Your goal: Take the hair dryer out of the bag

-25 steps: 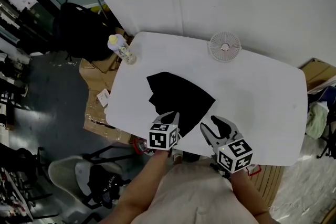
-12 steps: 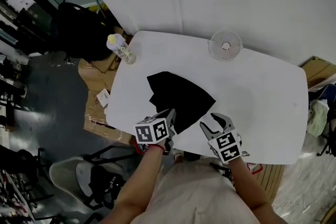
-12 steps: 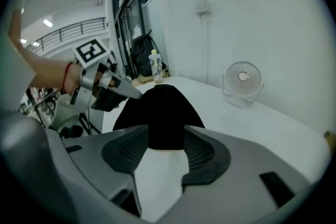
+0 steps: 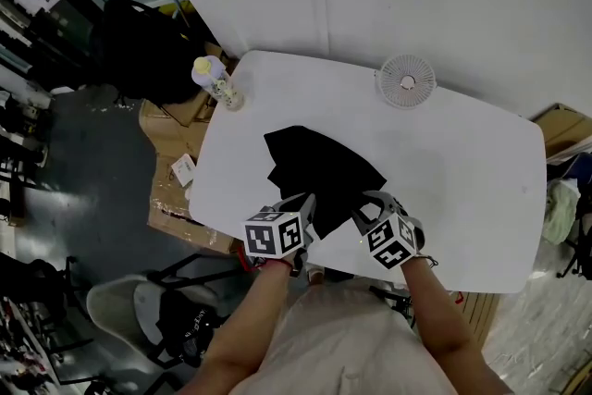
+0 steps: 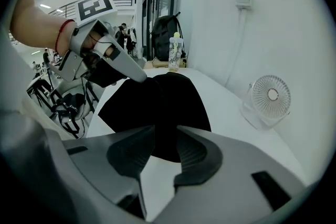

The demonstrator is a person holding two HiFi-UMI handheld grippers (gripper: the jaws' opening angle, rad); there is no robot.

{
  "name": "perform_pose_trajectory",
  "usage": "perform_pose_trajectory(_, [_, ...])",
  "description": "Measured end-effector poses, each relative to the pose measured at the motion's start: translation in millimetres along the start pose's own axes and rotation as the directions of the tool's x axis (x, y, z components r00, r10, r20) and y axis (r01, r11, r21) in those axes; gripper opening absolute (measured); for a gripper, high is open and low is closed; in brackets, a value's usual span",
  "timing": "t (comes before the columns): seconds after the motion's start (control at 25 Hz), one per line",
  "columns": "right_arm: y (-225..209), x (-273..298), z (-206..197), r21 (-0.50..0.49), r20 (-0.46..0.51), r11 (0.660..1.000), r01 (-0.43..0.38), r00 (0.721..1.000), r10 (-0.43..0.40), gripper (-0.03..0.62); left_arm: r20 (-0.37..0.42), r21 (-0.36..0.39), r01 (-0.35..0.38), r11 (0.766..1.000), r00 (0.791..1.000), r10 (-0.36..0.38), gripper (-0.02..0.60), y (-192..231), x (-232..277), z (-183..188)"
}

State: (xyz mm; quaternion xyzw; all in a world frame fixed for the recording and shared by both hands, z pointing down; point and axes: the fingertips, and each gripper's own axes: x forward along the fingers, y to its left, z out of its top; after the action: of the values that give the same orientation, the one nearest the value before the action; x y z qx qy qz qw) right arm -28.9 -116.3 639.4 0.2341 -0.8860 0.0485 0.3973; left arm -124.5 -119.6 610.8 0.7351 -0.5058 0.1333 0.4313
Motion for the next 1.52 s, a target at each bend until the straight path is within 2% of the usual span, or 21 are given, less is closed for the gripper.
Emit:
perform_pose_trajectory(0.12, [-2, 4, 3, 0.014, 0.001, 1.000, -0.021, 1.000, 0.021, 0.042, -0.003, 0.001, -0.002, 1.000, 1.000, 0.002, 0.018, 4, 0, 0])
perform_pose_trajectory(0.24, [-7, -2, 15, 0.095, 0.041, 0.993, -0.072, 0.997, 0.068, 0.026, 0.006, 0.042, -0.026, 0.999, 1.000, 0.026, 0.018, 7, -3, 2])
perform_pose_trajectory(0.32, [-12, -6, 30, 0.146, 0.075, 0.984, -0.104, 0.993, 0.094, 0.024, 0.025, 0.136, -0.059, 0.989, 0.998, 0.056, 0.020, 6, -11, 7])
perform_pose_trajectory(0.36, [-15, -7, 38, 0.158, 0.090, 0.981, -0.116, 0.991, 0.103, 0.023, 0.038, 0.210, -0.081, 0.974, 0.997, 0.074, 0.023, 2, -15, 11])
perform_pose_trajectory(0.4, [-19, -7, 46, 0.168, 0.106, 0.977, -0.130, 0.988, 0.113, 0.023, 0.051, 0.294, -0.101, 0.950, 0.995, 0.090, 0.051, -3, -20, 16])
perform_pose_trajectory(0.44, [-22, -7, 54, 0.181, 0.122, 0.973, -0.146, 0.985, 0.125, 0.023, 0.060, 0.377, -0.112, 0.919, 0.994, 0.097, 0.106, -11, -24, 19])
perform_pose_trajectory(0.52, [-26, -8, 71, 0.207, 0.156, 0.961, -0.185, 0.976, 0.154, 0.023, 0.057, 0.509, -0.100, 0.855, 0.995, 0.082, 0.161, -30, -28, 24])
perform_pose_trajectory(0.64, [-27, -10, 91, 0.216, 0.192, 0.949, -0.228, 0.963, 0.188, 0.023, 0.012, 0.625, -0.055, 0.779, 0.998, 0.062, 0.207, -51, -22, 24])
perform_pose_trajectory(0.68, [-26, -11, 96, 0.210, 0.197, 0.949, -0.236, 0.961, 0.195, 0.023, -0.004, 0.644, -0.044, 0.764, 0.998, 0.061, 0.212, -55, -17, 24])
perform_pose_trajectory(0.72, [-25, -11, 99, 0.204, 0.200, 0.949, -0.242, 0.959, 0.202, 0.023, -0.020, 0.650, -0.030, 0.760, 0.998, 0.057, 0.216, -58, -12, 24])
perform_pose_trajectory(0.84, [-22, -9, 107, 0.195, 0.207, 0.943, -0.268, 0.951, 0.228, 0.023, -0.058, 0.630, -0.006, 0.776, 0.997, 0.054, 0.227, -59, 3, 29])
perform_pose_trajectory(1.0, [-19, -7, 111, 0.193, 0.215, 0.938, -0.286, 0.946, 0.244, 0.023, -0.097, 0.607, -0.043, 0.794, 0.987, 0.128, 0.227, -41, 14, 31])
perform_pose_trajectory(1.04, [-20, -7, 112, 0.195, 0.219, 0.938, -0.286, 0.945, 0.242, 0.023, -0.109, 0.608, -0.049, 0.793, 0.984, 0.144, 0.208, -37, 14, 30])
perform_pose_trajectory(1.12, [-23, -6, 112, 0.205, 0.231, 0.937, -0.283, 0.944, 0.235, 0.025, -0.128, 0.607, -0.046, 0.794, 0.980, 0.155, 0.073, -31, 13, 29])
perform_pose_trajectory(1.2, [-28, -6, 113, 0.236, 0.252, 0.930, -0.282, 0.942, 0.222, 0.032, -0.148, 0.596, -0.035, 0.802, 0.977, 0.153, 0.047, -24, 12, 29])
perform_pose_trajectory(1.24, [-31, -7, 114, 0.268, 0.271, 0.921, -0.284, 0.939, 0.211, 0.064, -0.159, 0.591, -0.030, 0.806, 0.976, 0.153, 0.044, -21, 11, 29])
perform_pose_trajectory(1.32, [-41, -16, 113, 0.375, 0.329, 0.876, -0.303, 0.927, 0.180, 0.094, -0.178, 0.579, -0.022, 0.815, 0.972, 0.153, 0.043, -15, 11, 28])
perform_pose_trajectory(1.44, [-51, -38, 105, 0.553, 0.419, 0.747, -0.370, 0.898, 0.135, 0.082, -0.188, 0.559, -0.019, 0.829, 0.971, 0.149, 0.043, -7, 13, 28])
perform_pose_trajectory(1.52, [-46, -51, 94, 0.607, 0.442, 0.681, -0.410, 0.886, 0.139, 0.041, -0.184, 0.552, -0.015, 0.834, 0.973, 0.140, 0.043, -6, 15, 30])
